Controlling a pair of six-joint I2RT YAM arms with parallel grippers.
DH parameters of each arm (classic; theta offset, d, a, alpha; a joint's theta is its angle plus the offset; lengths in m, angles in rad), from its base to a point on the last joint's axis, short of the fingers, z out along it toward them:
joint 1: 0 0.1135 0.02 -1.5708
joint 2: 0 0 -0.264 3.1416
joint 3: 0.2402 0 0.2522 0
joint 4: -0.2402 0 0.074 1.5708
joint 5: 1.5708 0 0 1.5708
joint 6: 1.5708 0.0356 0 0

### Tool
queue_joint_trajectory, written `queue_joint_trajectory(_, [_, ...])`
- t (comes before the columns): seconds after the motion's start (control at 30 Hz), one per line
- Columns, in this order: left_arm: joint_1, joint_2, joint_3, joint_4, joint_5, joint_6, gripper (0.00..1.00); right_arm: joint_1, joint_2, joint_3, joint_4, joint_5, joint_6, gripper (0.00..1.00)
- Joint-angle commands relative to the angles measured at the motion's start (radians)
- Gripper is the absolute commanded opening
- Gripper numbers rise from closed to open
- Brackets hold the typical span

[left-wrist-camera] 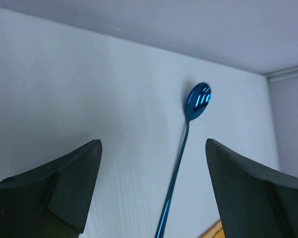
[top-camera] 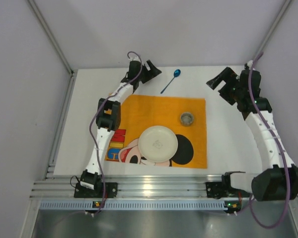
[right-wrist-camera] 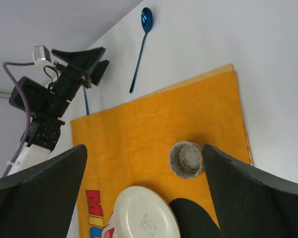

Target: Set the dinner table for one person

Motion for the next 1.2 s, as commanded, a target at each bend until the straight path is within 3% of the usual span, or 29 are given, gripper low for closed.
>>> queue_joint_trajectory(0.0, [-0.015,0.081,0.105,0.286,-0.054,-0.194,0.91,-0.004,-0.096,-0.097,-0.089,0.011,-0.007,1.0])
queue_joint_trajectory(0.1, [-0.035,0.181,0.166,0.346,-0.119,-0.313,0.94,-0.004,-0.192,-0.149,-0.137,0.034,0.0,1.0])
queue_joint_trajectory(0.27, [-0.095,0.246,0.209,0.335,-0.2,-0.354,0.94,-0.007,-0.299,-0.204,-0.191,0.091,-0.008,1.0])
queue_joint_trajectory(0.43, [-0.173,0.271,0.225,0.254,-0.08,-0.377,0.87,-0.01,-0.311,-0.223,-0.205,0.098,-0.003,1.0])
queue_joint_trajectory(0.53, [-0.208,0.26,0.22,0.177,0.02,-0.385,0.77,-0.01,-0.287,-0.204,-0.205,0.095,0.0,1.0])
queue_joint_trajectory(0.57, [-0.213,0.248,0.214,0.159,0.049,-0.383,0.69,-0.01,-0.269,-0.188,-0.206,0.094,-0.005,1.0])
queue_joint_trajectory(0.63, [-0.222,0.222,0.156,0.116,0.106,-0.37,0.61,-0.011,-0.247,-0.169,-0.205,0.088,-0.016,1.0])
queue_joint_trajectory(0.7, [-0.224,0.168,0.049,0.149,0.195,-0.385,0.5,-0.01,-0.215,-0.141,-0.199,0.075,-0.035,1.0])
queue_joint_trajectory(0.77, [-0.227,0.152,0.027,0.192,0.288,-0.42,0.47,-0.011,-0.187,-0.123,-0.191,0.066,-0.048,1.0])
queue_joint_trajectory(0.93, [-0.231,0.056,0.002,0.381,0.366,-0.5,0.51,-0.011,-0.121,-0.103,-0.084,0.043,-0.072,1.0])
queue_joint_trajectory(1.17, [-0.163,-0.147,-0.005,0.659,0.26,-0.643,0.73,-0.01,0.226,0.162,0.103,-0.067,-0.068,1.0])
